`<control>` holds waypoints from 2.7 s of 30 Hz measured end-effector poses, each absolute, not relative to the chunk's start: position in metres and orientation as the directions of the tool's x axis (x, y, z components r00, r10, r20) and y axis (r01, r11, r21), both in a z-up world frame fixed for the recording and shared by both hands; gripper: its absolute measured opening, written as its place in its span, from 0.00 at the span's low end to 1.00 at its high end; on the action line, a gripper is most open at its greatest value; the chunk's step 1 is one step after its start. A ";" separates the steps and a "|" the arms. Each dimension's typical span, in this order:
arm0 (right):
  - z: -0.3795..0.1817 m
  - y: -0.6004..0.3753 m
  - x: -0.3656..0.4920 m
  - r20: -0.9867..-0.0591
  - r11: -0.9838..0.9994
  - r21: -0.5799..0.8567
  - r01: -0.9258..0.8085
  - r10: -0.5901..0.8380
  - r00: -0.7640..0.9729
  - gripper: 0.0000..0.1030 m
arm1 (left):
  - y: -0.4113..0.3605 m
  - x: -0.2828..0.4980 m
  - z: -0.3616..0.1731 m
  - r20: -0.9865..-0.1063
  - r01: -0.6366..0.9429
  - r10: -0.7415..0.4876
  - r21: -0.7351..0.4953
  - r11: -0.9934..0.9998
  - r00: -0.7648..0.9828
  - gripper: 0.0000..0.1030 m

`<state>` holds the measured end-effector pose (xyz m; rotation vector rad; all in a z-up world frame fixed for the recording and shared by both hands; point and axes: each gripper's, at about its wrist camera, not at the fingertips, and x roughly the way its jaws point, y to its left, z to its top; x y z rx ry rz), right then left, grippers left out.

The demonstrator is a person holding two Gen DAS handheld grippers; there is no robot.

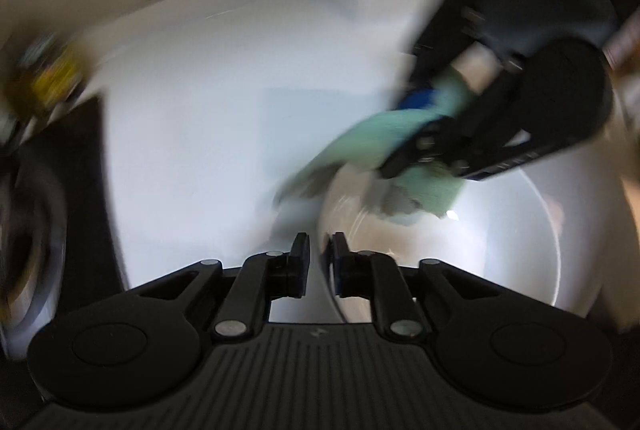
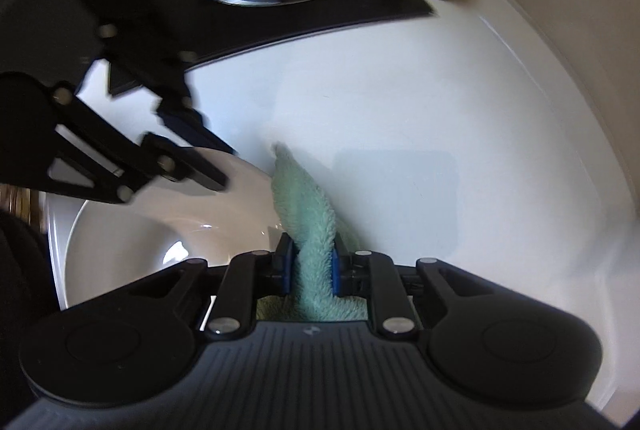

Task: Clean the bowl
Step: 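Hold the bowl with the left gripper while the right gripper wipes inside with the towel, then keep wiping the bowl interior with the towel in the right gripper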

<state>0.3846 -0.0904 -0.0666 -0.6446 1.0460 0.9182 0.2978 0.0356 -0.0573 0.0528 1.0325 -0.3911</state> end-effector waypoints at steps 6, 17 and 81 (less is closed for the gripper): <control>-0.072 -0.119 0.363 -0.894 0.698 0.020 -0.716 0.333 0.300 0.13 | 0.033 0.284 -0.067 -0.851 0.270 -0.284 -0.176 0.947 0.441 0.17; -0.074 -0.119 0.353 -0.972 0.509 0.000 -0.860 0.203 0.121 0.17 | -0.009 0.307 -0.064 -0.879 0.670 -0.307 0.019 0.742 0.365 0.07; -0.078 -0.121 0.361 -0.959 0.608 0.035 -0.793 0.244 0.145 0.13 | 0.002 0.293 -0.079 -0.876 0.489 -0.263 -0.036 0.872 0.405 0.08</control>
